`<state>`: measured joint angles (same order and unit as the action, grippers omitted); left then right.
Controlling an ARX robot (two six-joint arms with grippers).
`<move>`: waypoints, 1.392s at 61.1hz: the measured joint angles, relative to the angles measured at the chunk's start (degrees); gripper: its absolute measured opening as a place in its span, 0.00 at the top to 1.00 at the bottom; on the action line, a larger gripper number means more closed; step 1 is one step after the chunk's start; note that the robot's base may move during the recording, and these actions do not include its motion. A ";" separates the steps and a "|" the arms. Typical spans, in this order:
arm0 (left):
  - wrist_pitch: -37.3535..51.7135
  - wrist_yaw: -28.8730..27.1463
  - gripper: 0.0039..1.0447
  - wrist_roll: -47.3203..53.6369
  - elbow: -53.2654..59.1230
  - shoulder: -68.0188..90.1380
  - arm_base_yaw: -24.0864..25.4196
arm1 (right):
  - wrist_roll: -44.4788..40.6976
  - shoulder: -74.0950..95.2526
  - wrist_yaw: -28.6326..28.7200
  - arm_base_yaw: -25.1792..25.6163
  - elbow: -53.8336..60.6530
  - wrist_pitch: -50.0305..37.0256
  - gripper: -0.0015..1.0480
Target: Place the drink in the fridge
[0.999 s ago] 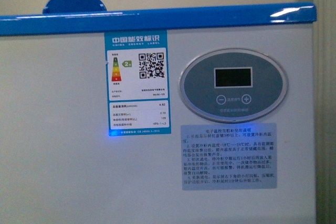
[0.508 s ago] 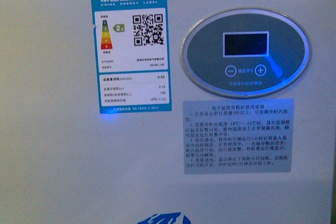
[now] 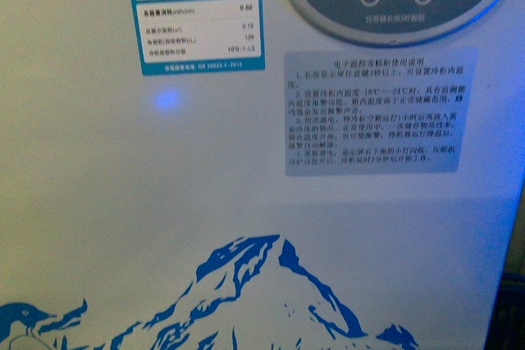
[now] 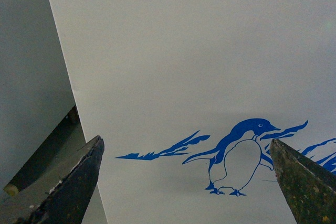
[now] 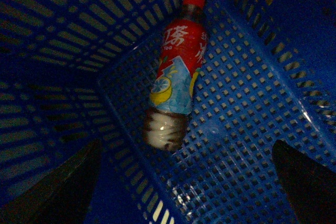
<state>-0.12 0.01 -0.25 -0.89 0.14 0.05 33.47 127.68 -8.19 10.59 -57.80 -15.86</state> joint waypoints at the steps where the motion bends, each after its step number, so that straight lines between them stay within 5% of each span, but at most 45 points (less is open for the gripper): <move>1: 0.00 0.00 0.08 0.02 0.00 0.00 0.00 | 0.37 1.68 -0.17 -0.20 -1.46 0.44 0.07; 24: 0.00 0.00 0.08 0.00 0.00 0.00 0.00 | 4.20 27.58 -2.12 -2.43 -25.55 7.06 0.07; 85: 0.00 -0.02 0.08 0.02 0.00 0.00 0.00 | 3.72 51.56 -1.25 -3.50 -58.38 21.84 0.07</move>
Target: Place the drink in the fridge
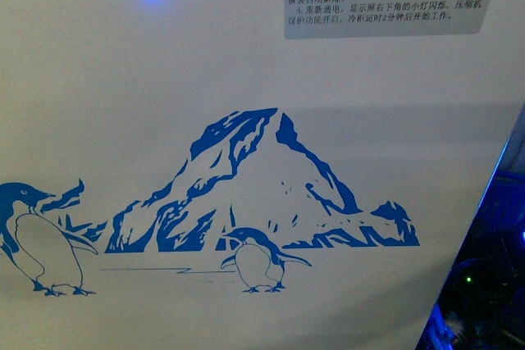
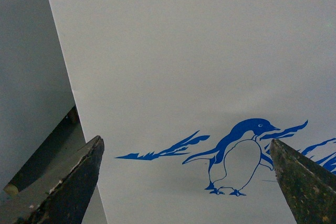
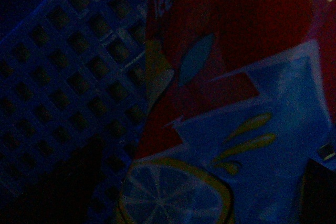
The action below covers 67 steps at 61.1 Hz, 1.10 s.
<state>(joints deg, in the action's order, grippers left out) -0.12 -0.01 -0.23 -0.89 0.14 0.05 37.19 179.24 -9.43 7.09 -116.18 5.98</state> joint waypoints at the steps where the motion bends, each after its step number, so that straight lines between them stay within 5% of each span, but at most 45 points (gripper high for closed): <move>1: 0.00 0.02 0.08 -0.02 0.00 0.00 0.00 | -0.04 0.15 0.00 0.00 -0.26 0.15 0.07; 11: 0.00 0.02 0.08 -0.02 0.00 0.00 0.00 | -1.05 1.42 0.26 0.00 -2.49 1.07 0.08; 25: 0.00 0.02 0.08 -0.02 0.00 0.00 0.00 | -3.08 -0.79 1.84 0.72 2.05 -1.31 0.42; 36: 0.00 0.00 0.08 -0.02 0.00 0.00 0.00 | -5.53 -7.65 4.09 1.57 12.96 -5.11 0.57; 67: 0.00 0.02 0.08 -0.02 0.00 0.00 0.00 | -19.10 -55.67 13.99 4.42 50.82 -13.16 0.60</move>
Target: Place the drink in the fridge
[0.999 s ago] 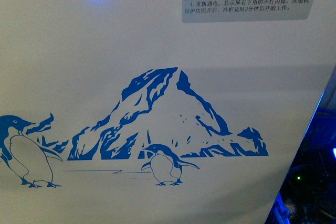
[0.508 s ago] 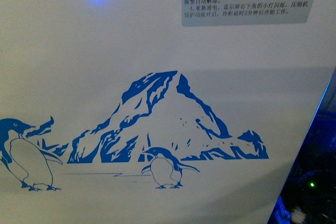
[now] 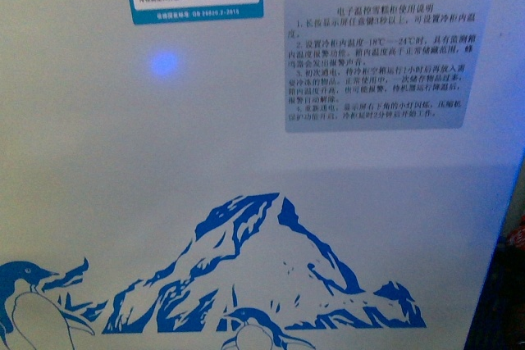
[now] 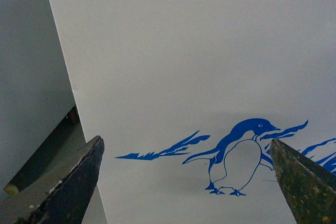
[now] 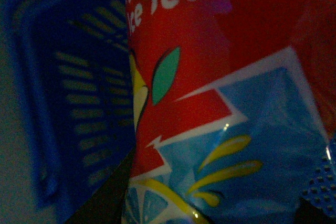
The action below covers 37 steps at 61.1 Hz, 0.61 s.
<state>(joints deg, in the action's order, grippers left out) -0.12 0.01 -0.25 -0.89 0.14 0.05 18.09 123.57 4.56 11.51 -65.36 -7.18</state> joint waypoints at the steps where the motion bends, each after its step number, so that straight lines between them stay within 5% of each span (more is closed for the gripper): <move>1: 0.00 0.00 0.08 0.00 0.00 0.00 0.00 | -0.31 -1.36 0.39 0.11 0.87 0.02 0.60; 21: 0.00 0.00 0.08 0.00 0.00 0.00 0.00 | -7.43 -37.29 12.76 2.36 16.33 3.85 0.60; 37: 0.00 0.00 0.08 0.00 0.00 0.00 0.00 | -9.49 -59.82 14.71 1.70 20.41 7.72 0.60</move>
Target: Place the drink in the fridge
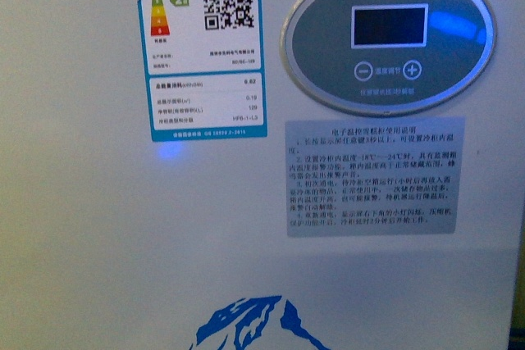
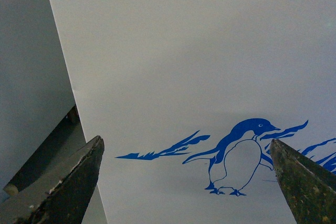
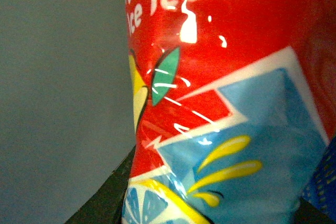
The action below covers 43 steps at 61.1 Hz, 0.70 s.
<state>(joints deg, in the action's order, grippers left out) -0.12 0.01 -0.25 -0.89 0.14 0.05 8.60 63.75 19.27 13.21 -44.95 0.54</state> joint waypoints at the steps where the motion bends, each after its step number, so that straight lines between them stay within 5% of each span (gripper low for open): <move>1: 0.00 0.00 0.08 0.00 0.00 0.00 0.00 | -0.17 -1.07 -0.09 -0.11 0.33 0.13 0.60; 43: 0.00 0.00 0.08 0.00 0.00 0.00 0.00 | -0.83 -38.86 -9.40 -5.88 9.66 6.60 0.60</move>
<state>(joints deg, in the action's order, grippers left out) -0.12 0.01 -0.25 -0.89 0.14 0.05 7.77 24.88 9.87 7.33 -35.29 7.14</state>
